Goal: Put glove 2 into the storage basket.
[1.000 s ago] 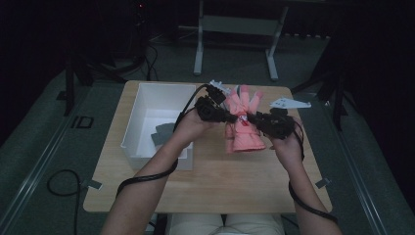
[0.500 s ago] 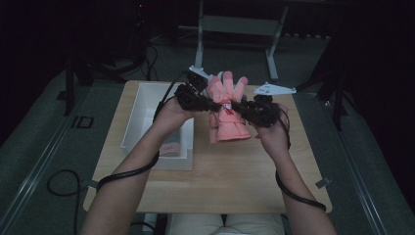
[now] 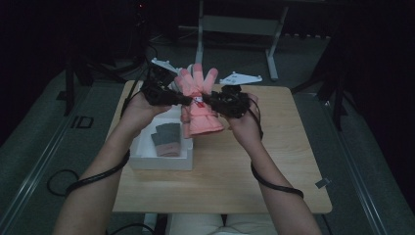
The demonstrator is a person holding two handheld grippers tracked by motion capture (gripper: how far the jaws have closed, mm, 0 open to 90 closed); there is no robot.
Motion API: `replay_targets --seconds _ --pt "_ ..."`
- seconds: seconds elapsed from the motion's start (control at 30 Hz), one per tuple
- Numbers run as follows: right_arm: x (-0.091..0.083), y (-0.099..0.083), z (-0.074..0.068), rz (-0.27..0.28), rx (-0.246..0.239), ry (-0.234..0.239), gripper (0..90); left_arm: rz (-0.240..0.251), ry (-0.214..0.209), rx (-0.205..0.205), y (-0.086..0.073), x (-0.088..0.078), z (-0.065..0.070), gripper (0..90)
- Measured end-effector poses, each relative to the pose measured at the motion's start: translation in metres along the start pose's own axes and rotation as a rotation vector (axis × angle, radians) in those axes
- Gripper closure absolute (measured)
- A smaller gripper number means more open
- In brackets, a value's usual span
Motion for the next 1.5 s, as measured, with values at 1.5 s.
replay_targets --seconds 1.5 --pt "0.138 -0.079 -0.036 -0.364 -0.025 -0.067 74.1 -0.251 0.028 -0.204 -0.128 0.059 -0.081 80.7"
Point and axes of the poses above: each handheld gripper's, and its own axes: x roughly forward along the jaws, y roughly out of its top, z roughly to its right, the point moved 8 cm from there along x, roughly forward along the jaws, and after that the axes turned 4 degrees about x, right-handed, at the moved point
